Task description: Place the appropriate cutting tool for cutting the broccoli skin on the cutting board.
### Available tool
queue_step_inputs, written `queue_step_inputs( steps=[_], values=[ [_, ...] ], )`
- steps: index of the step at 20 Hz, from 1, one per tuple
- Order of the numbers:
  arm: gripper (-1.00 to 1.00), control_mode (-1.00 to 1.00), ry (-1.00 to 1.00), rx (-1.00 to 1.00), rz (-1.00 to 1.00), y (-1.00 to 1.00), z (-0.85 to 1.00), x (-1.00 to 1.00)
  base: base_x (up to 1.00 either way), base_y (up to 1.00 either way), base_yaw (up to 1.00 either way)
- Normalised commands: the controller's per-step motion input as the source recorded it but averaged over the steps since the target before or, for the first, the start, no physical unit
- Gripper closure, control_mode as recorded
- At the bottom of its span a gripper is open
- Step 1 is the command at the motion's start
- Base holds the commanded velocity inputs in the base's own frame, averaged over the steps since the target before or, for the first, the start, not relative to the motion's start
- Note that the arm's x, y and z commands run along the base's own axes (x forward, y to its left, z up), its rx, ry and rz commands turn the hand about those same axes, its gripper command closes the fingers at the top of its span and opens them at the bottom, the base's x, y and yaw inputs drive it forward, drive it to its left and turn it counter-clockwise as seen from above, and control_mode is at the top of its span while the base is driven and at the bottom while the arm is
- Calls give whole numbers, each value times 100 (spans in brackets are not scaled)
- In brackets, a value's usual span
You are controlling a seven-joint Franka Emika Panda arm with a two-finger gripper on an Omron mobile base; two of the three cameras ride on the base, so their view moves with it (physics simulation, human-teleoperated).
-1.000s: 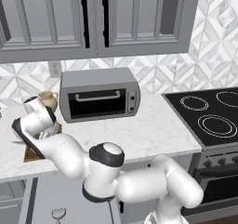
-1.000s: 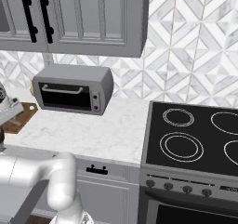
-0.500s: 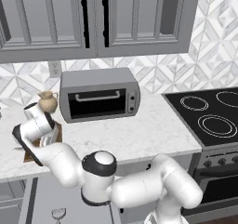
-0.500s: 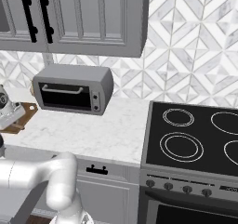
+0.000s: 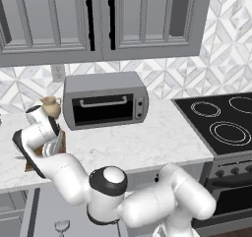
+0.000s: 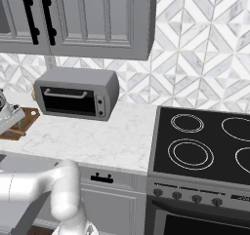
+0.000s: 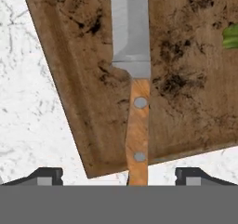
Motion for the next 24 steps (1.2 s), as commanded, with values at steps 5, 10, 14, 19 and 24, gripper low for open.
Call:
queue_step_inputs(
  steps=[5,10,14,19,24],
  values=[
    [-100,-100,-14,18,-3,-100,24,-66,0,0,0],
    [-100,-100,-12,18,-7,-100,28,-46,0,0,0],
    [-100,-100,-21,11,-5,-100,48,-52,0,0,0],
    [-100,-100,-32,2,-4,-89,68,-59,0,0,0],
    [-100,-100,-35,0,-4,-67,66,-59,0,0,0]
  ],
)
